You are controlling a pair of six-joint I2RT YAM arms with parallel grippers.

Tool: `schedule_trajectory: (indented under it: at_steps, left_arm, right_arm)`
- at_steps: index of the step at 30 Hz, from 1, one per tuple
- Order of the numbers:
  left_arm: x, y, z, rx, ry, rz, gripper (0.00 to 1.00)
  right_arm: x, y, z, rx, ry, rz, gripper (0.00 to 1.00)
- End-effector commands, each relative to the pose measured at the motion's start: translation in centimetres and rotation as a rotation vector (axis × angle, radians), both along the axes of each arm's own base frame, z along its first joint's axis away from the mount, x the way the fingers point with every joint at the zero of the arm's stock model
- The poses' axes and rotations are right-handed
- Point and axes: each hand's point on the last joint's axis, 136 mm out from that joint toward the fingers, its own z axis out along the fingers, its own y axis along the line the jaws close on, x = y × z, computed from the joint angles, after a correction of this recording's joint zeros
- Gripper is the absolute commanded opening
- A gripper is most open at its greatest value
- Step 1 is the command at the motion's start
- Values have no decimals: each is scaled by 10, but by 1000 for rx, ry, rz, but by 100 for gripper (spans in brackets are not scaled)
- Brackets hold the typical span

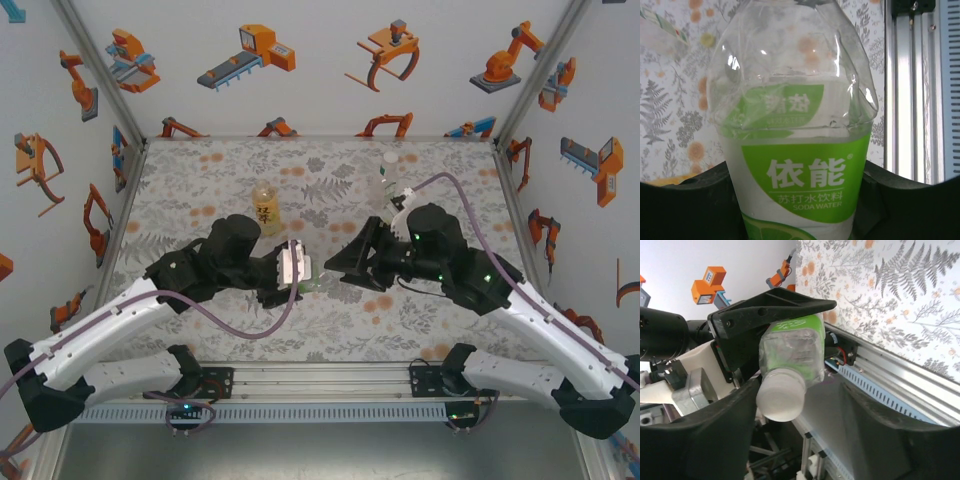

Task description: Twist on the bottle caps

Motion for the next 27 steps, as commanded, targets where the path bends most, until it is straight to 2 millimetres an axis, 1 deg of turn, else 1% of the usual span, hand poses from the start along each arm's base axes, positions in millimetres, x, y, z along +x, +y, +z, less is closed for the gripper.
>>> schedule_trajectory:
  at_steps: [1, 6, 9, 12, 16, 19, 22, 24, 27]
  left_arm:
    - [-7, -4, 12, -62, -9, -34, 0]
    - [-8, -4, 13, -65, -4, -39, 0]
    - [-8, -5, 11, -62, 1, -40, 0]
    - [-9, -5, 11, -63, 4, -42, 0]
    - [-10, -5, 11, -65, 8, -47, 0]
    - [-12, -4, 12, -68, 12, -52, 0]
    - [-13, -3, 12, -69, 13, -54, 0]
    - [-14, -3, 12, -70, 14, -56, 0]
    - [-15, -3, 13, -74, 17, -64, 0]
  right_arm:
    - [0, -5, 21, -50, -182, 54, 66]
    - [-3, -6, 48, -92, -417, 143, 67]
    - [-9, -5, 63, -113, -611, 230, 67]
    - [-19, -1, 78, -125, -811, 336, 68]
    - [-41, 2, 90, -142, -1070, 518, 66]
    - [-62, 2, 89, -151, -1240, 683, 65]
    - [-77, 0, 84, -158, -1372, 810, 63]
    - [-81, -1, 80, -176, -1431, 865, 62]
    - [-81, 0, 75, -213, -1507, 923, 61]
